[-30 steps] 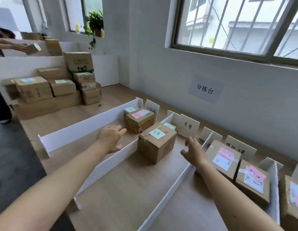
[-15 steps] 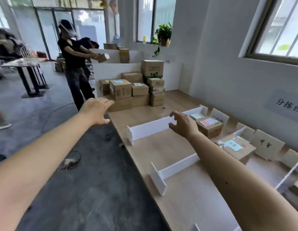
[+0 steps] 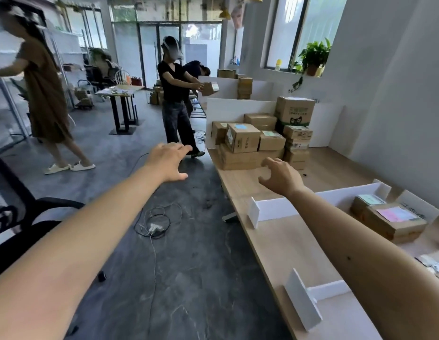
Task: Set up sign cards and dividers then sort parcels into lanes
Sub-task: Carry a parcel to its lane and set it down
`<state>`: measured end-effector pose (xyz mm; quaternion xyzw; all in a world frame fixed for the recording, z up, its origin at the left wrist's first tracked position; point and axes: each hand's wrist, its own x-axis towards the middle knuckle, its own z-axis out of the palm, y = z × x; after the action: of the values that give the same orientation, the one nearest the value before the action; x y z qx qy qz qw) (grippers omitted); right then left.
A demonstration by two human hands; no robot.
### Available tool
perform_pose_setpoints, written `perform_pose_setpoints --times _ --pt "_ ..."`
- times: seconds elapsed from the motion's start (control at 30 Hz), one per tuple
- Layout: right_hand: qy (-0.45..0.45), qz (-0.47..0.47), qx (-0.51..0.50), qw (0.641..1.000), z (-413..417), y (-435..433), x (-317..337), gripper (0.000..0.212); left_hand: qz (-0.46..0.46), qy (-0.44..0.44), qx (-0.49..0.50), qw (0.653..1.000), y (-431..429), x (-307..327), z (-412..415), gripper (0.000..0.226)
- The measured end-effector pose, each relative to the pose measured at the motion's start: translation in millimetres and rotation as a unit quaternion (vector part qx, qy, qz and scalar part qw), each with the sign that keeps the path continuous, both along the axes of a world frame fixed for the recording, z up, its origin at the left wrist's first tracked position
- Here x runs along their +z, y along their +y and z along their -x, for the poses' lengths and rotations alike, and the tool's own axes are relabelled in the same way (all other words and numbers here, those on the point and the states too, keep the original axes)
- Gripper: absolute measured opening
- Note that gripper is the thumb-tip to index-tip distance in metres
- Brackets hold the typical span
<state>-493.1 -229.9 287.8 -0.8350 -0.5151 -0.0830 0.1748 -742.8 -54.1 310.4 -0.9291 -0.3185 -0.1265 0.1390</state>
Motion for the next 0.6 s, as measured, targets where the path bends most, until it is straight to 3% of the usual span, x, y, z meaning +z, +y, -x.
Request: perform_pose_setpoints --times 0.27,0.6 --pt "-0.033 0.05 0.068 0.996 -19 104 -8 0.047 0.022 -0.013 0.032 0.999 71 -6 -39 0.078" --pt "0.021 0.006 0.071 0.997 -115 214 18 0.033 0.004 -0.016 0.061 0.998 166 15 -125 0.077"
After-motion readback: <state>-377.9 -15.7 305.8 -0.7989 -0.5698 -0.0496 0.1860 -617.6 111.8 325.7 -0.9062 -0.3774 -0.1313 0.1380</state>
